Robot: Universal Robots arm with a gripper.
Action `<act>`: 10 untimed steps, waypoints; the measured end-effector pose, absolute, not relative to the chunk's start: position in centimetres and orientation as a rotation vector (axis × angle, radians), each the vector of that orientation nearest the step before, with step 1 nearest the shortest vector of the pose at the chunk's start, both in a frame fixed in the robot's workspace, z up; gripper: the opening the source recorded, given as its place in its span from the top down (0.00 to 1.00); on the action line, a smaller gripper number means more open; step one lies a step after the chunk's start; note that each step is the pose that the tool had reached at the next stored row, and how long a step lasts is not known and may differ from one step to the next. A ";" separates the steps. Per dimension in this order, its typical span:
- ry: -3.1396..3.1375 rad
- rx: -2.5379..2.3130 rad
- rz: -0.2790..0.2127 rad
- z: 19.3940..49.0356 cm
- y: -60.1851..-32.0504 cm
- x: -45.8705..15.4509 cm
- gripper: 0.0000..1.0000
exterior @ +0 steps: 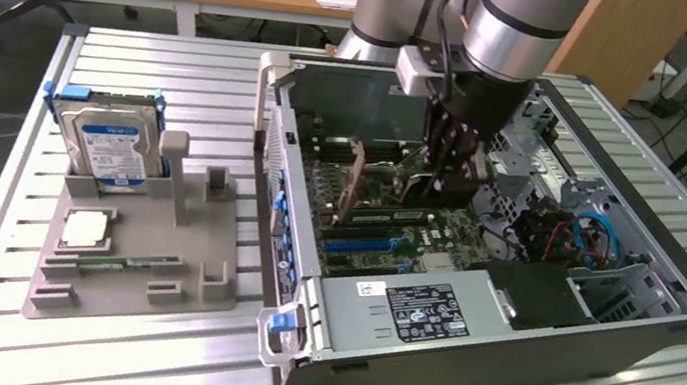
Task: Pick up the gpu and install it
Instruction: 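Pick up the gpu and move the gpu toward the slot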
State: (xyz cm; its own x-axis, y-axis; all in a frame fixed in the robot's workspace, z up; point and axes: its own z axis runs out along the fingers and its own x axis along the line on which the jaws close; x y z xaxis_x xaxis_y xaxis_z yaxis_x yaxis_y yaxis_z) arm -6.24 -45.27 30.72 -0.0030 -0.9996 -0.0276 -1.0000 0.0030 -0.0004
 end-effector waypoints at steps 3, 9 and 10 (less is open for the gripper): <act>2.211 -2.204 0.030 30.7 -45.5 -6.3 0.74; 2.221 -2.193 0.030 30.7 -45.5 -6.4 0.74; 2.221 -2.193 0.030 30.7 -45.5 -6.4 0.74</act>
State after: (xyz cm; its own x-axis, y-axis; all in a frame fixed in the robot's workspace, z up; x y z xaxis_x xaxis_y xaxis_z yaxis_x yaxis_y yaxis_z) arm -6.44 -45.47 30.68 -0.0126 -0.9995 -0.0277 -0.9999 0.0126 -0.0004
